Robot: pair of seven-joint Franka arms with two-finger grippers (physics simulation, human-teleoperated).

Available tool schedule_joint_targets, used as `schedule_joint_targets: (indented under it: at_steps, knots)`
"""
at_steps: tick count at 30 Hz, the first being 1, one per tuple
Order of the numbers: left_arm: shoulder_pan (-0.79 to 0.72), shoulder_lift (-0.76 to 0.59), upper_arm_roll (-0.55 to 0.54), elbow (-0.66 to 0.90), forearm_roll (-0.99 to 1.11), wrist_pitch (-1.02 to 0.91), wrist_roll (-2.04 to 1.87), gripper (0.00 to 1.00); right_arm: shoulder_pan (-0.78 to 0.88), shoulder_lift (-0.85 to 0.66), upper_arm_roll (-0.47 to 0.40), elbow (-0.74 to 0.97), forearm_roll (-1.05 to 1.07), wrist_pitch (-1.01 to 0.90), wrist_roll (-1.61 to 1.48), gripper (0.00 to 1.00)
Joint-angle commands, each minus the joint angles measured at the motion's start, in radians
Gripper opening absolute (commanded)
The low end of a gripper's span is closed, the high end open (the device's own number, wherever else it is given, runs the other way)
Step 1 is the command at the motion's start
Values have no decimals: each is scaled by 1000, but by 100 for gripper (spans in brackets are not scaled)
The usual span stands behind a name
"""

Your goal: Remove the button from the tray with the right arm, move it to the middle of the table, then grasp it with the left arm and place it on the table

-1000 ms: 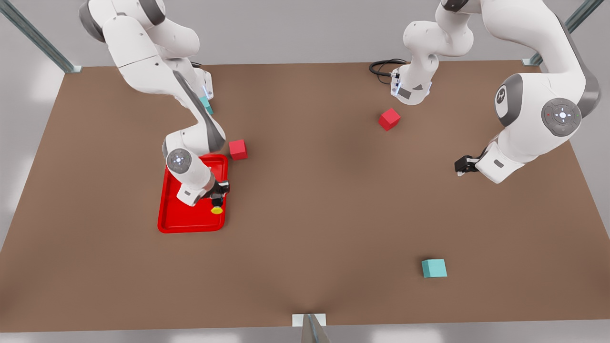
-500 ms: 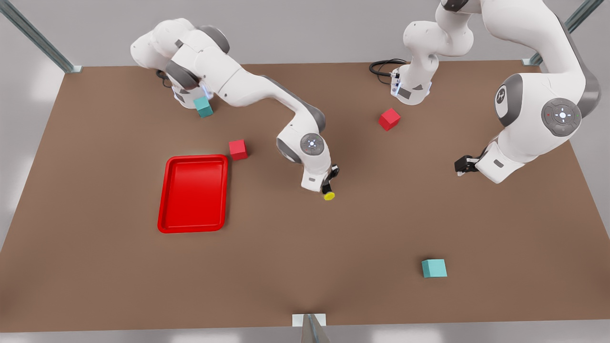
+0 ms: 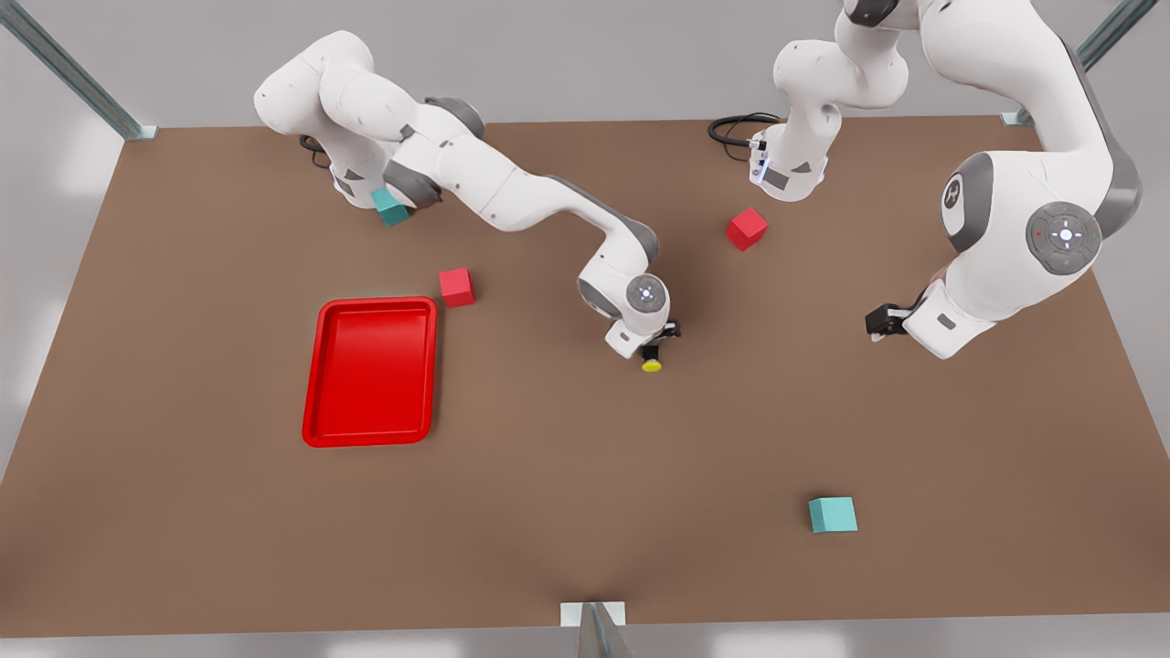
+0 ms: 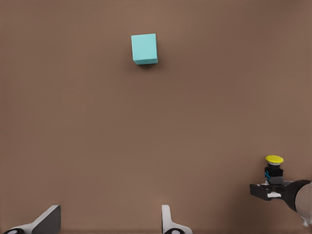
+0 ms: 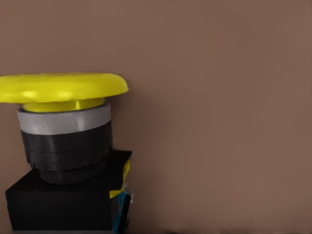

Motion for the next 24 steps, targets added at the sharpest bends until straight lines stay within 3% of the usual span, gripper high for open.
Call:
schedule_joint_targets:
  at_steps: [1,24]
  knots:
    - [0,-1,0,0,1,0,0,100,0,1,0,1,5,-8,286,100]
    - [-8,-1,0,0,1,0,-1,100,-20,-42,4,2,7,-23,281,100]
